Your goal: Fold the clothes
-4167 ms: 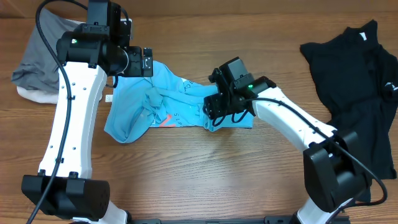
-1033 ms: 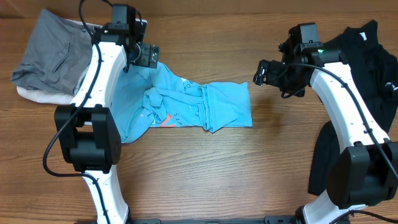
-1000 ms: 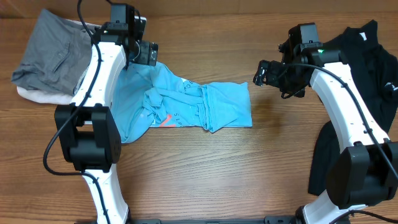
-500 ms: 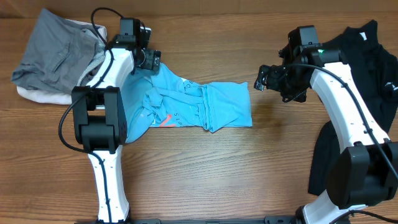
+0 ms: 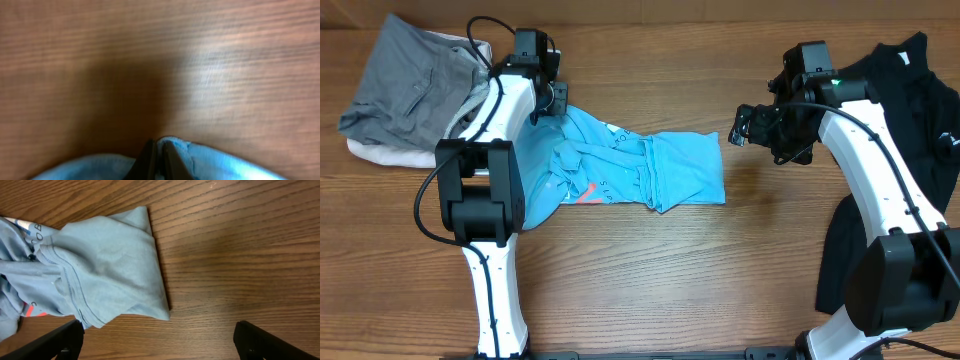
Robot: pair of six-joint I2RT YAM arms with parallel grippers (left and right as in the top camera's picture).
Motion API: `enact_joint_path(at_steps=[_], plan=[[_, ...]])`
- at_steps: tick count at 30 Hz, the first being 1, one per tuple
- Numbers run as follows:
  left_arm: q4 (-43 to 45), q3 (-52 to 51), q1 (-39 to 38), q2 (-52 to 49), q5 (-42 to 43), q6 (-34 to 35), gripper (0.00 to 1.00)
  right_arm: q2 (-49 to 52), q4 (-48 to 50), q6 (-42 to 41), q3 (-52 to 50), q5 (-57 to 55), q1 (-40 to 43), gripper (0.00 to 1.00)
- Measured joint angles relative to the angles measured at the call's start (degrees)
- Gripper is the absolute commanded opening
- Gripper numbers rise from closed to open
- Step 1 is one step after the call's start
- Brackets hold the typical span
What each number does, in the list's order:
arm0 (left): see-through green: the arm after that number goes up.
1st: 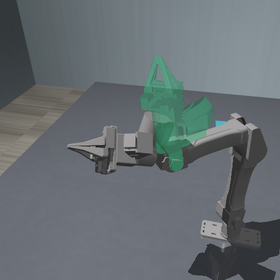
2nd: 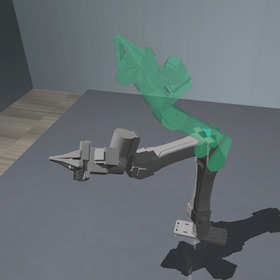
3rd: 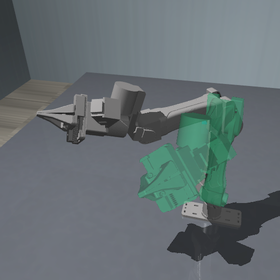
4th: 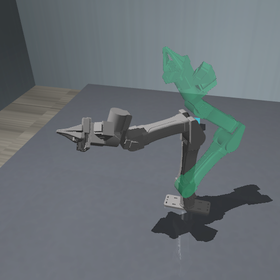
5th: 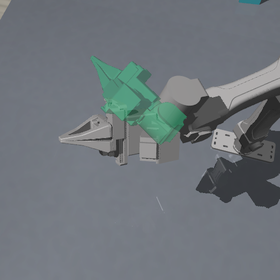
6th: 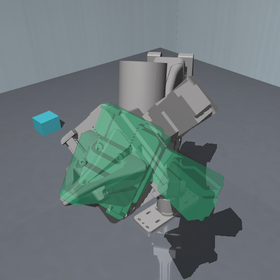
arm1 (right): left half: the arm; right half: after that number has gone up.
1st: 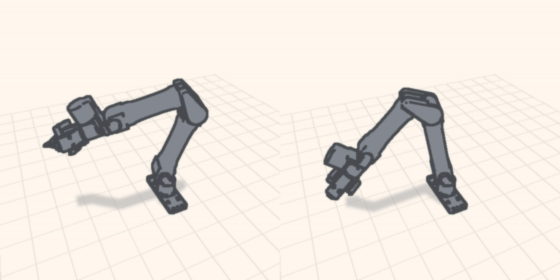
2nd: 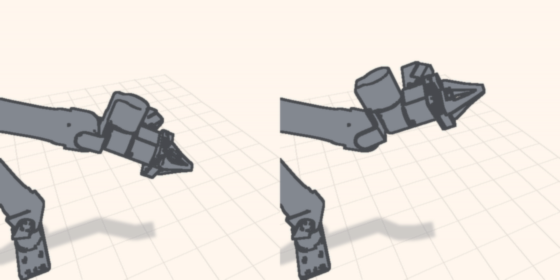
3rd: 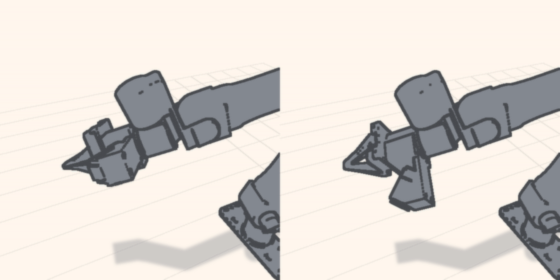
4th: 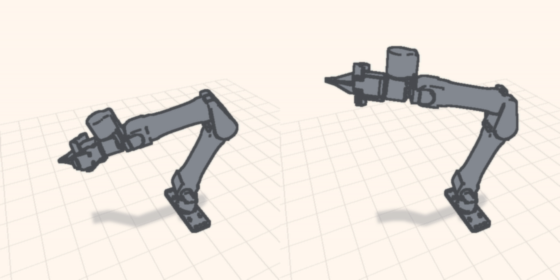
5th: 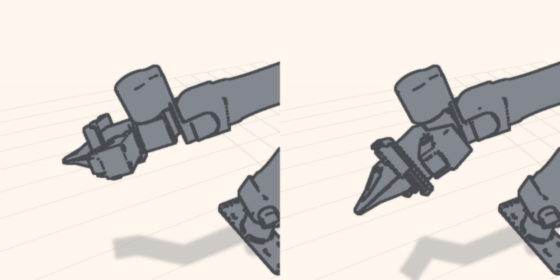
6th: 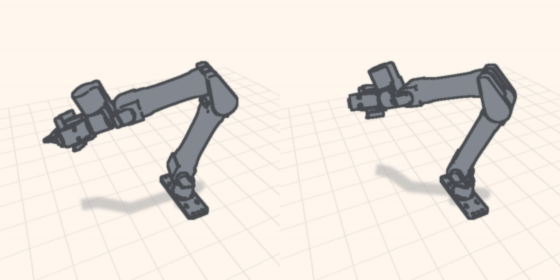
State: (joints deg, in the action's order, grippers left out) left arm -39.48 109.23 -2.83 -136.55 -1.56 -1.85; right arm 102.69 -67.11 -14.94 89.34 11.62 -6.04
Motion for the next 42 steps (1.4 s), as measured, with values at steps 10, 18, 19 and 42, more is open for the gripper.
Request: enact_joint_path(at_steps=[10,18,19,42], plan=[[-31.6,17.4,0.0,0.2,-0.8,7.4,0.07,0.0,0.0,0.0,0.0,0.0,0.0,1.00],[-43.3,13.7,0.0,0.3,-0.8,10.9,0.04,0.0,0.2,0.0,0.0,0.0,0.0,1.00],[-43.2,11.4,0.0,0.3,-0.9,11.0,0.04,0.0,0.2,0.0,0.0,0.0,0.0,1.00],[-43.3,-1.0,-0.3,25.0,-2.8,13.6,0.81,0.0,1.6,1.6,0.0,0.0,0.0,1.00]])
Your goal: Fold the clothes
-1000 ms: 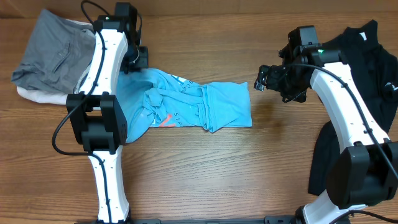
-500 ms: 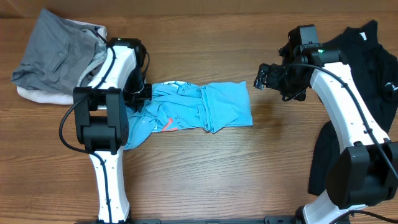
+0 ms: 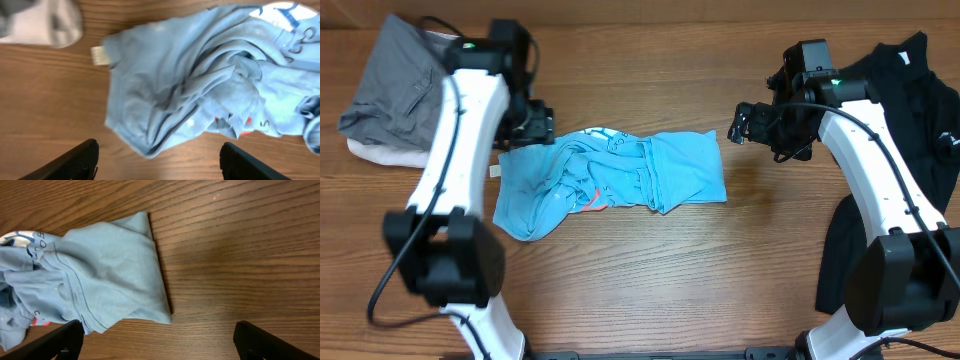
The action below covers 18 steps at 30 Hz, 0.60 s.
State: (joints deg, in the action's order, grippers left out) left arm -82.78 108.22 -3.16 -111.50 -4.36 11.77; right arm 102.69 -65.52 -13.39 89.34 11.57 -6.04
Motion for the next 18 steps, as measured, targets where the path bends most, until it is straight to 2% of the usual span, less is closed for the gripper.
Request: enact_joint_path(at_steps=[3,6,9,14,18], plan=[[0.3,-3.0,1.7,4.5,0.0,0.8,0.82,0.0,0.0,0.6,0.0,0.0,0.0,1.00],[5.5,-12.0,3.3,9.7,1.5,1.9,0.83,0.0,0.0,1.7,0.0,0.0,0.0,1.00],[17.8,-25.5,4.9,15.2,5.0,2.8,0.84,0.0,0.0,3.1,0.0,0.0,0.0,1.00],[34.4,-40.1,7.6,17.1,8.1,2.8,0.84,0.0,-0.1,4.0,0.0,0.0,0.0,1.00],[40.5,-46.0,9.6,16.0,9.0,-0.1,0.84,0.0,-1.0,4.4,0.0,0.0,0.0,1.00]])
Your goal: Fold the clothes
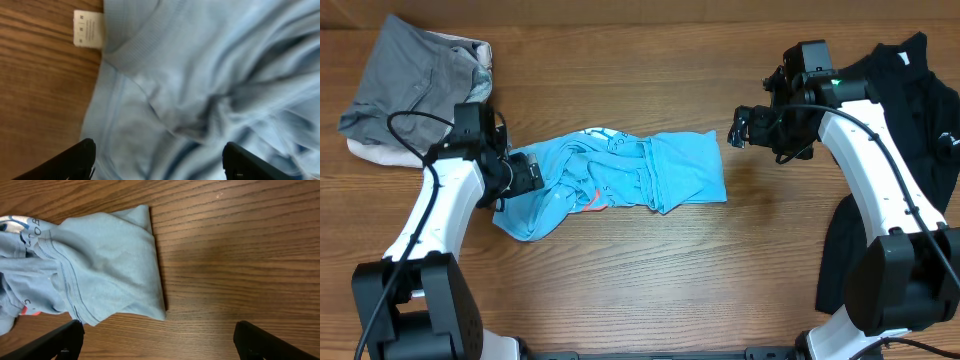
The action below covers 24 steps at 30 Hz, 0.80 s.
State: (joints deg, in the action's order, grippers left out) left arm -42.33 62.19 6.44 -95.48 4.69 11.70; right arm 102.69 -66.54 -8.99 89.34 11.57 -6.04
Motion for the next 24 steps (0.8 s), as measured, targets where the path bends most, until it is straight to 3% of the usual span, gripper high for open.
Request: enact_joint_path(at_steps=[7,19,22,24], plan=[[7.5,-1.0,8.0,-7.1,2.8,-13.5,0.80,0.0,-0.2,0.1,0.0,0.0,0.0,1.00],[12.0,2.4,8.9,-13.9,9.7,-22.4,0.72,0.0,-0.2,0.0,0.0,0.0,0.0,1.00],[12.0,3.9,7.4,-15.7,10.1,-22.8,0.55,0.0,-0.2,0.1,0.0,0.0,0.0,1.00],[12.2,4.6,7.0,-16.5,11.2,-22.5,0.24,0.0,-0.2,0.1,0.0,0.0,0.0,1.00]])
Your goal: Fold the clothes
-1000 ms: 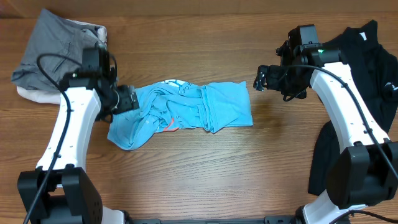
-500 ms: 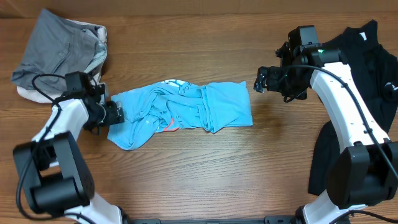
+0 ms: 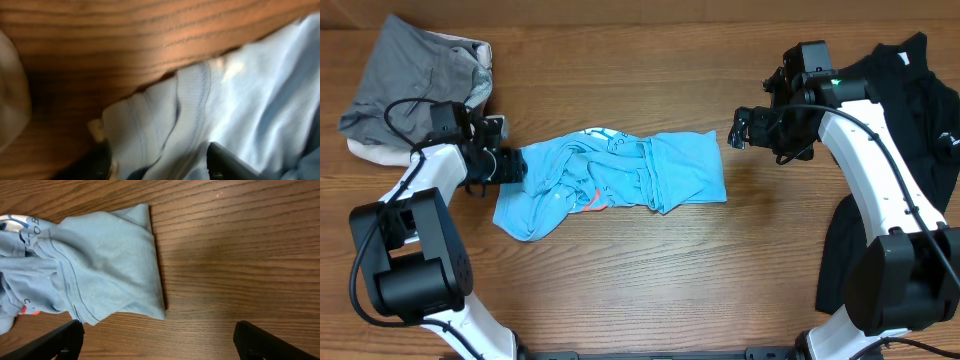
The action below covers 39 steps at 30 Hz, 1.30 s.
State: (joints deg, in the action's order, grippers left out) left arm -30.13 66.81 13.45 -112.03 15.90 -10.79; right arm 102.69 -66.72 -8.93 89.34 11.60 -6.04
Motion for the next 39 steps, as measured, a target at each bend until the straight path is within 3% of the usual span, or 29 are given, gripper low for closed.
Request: enact_joint_path(at_steps=[2,10,14,16,18,19,24,39], plan=[[0.0,0.4,-0.2,-0.7,0.8,1.7,0.04,0.0,0.0,0.0,0.0,0.0,0.0,1.00],[-2.8,0.9,-0.2,-2.1,8.4,7.7,0.04,0.0,0.0,0.0,0.0,0.0,0.0,1.00],[-11.0,1.9,-0.3,-1.7,10.6,9.4,0.04,0.0,-1.3,0.0,0.0,0.3,0.0,0.98],[-14.6,2.1,-0.3,-1.1,9.7,9.7,0.04,0.0,-1.0,0.0,0.0,1.5,0.0,0.92],[-17.2,2.1,-0.3,-0.6,8.5,10.1,0.04,0.0,-0.1,0.0,0.0,3.6,0.0,0.76],[-19.1,2.1,-0.3,-0.1,7.6,10.5,0.04,0.0,0.2,0.3,0.0,4.6,0.0,0.58],[-25.9,5.0,-0.4,3.2,5.0,11.3,0.04,0.0,1.2,0.0,0.0,8.2,0.0,0.04],[-39.8,21.9,-0.4,10.4,-3.1,12.3,0.04,0.0,2.4,0.7,0.0,13.5,-1.2,0.04]])
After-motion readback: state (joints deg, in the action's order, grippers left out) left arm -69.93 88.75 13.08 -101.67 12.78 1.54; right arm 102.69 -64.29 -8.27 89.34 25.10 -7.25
